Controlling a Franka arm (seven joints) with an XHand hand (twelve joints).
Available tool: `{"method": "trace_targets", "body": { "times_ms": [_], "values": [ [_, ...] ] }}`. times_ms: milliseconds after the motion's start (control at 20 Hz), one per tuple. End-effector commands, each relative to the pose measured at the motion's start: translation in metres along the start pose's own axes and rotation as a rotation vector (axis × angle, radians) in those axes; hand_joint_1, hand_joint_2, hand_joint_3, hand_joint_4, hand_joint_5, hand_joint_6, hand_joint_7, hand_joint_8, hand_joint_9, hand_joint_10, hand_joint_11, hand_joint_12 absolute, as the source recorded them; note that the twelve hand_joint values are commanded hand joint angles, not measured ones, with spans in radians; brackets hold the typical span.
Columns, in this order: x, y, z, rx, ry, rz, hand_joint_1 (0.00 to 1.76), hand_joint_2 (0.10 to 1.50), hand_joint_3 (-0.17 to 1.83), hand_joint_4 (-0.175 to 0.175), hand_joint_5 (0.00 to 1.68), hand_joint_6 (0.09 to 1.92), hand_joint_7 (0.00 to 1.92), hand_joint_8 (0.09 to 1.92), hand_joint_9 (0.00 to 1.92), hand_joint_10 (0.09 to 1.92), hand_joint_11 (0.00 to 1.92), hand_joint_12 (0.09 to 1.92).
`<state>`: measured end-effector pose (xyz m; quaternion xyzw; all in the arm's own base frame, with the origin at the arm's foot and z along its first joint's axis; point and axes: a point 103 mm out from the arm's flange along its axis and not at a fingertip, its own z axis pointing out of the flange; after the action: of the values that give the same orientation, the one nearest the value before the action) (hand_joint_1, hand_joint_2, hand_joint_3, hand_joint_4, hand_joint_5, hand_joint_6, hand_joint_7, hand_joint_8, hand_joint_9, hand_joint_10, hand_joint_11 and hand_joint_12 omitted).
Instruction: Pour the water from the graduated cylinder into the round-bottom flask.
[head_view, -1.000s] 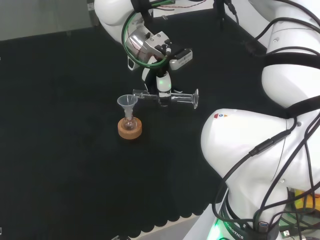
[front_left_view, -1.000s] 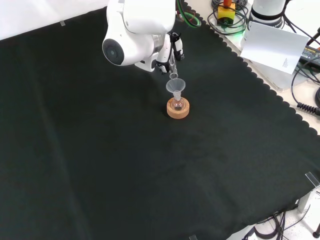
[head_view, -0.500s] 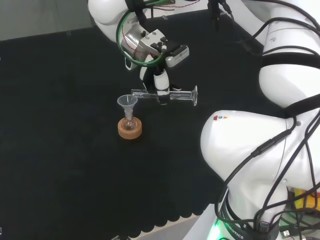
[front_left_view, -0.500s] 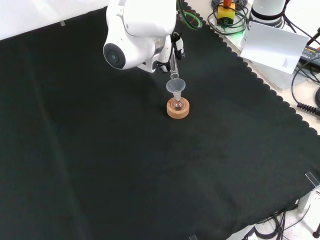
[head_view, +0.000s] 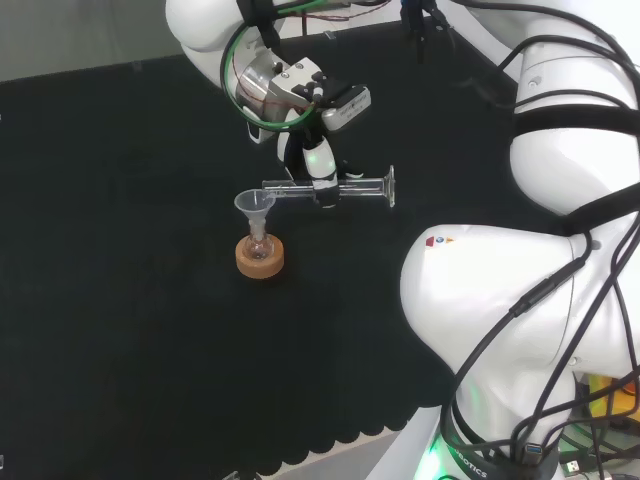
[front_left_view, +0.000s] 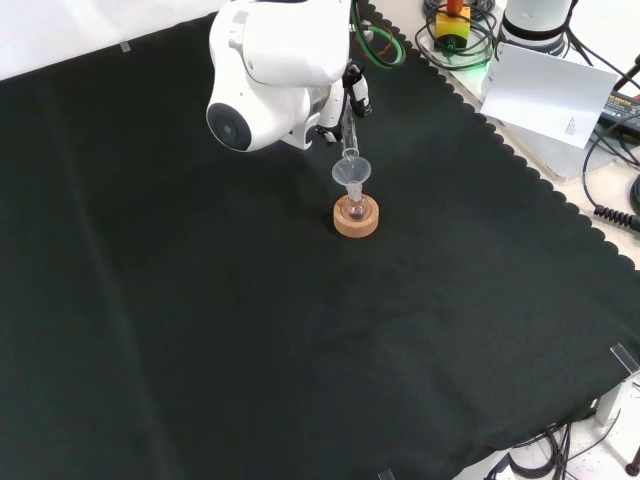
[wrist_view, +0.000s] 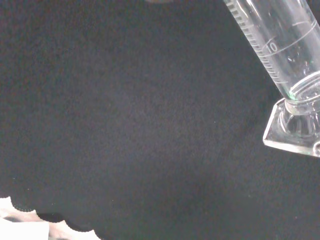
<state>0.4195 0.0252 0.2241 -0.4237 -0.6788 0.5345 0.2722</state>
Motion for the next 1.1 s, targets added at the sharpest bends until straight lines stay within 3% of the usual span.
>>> {"method": "trace_targets", "body": {
  "times_ms": [50, 350, 1100],
  "values": [
    [0.000, -0.003, -0.001, 0.016, 0.003, 0.009, 1.27, 1.07, 0.00, -0.175, 1.06, 0.87, 1.09, 0.86, 1.49, 0.09, 1.32, 0.71],
    [-0.002, -0.006, -0.003, 0.036, 0.004, 0.025, 1.27, 1.07, 0.00, -0.175, 1.06, 0.87, 1.09, 0.86, 1.49, 0.09, 1.32, 0.71],
    [-0.016, -0.012, 0.000, 0.055, 0.022, 0.014, 1.27, 1.07, 0.00, -0.175, 1.06, 0.87, 1.09, 0.85, 1.50, 0.09, 1.33, 0.70]
  ]
}}
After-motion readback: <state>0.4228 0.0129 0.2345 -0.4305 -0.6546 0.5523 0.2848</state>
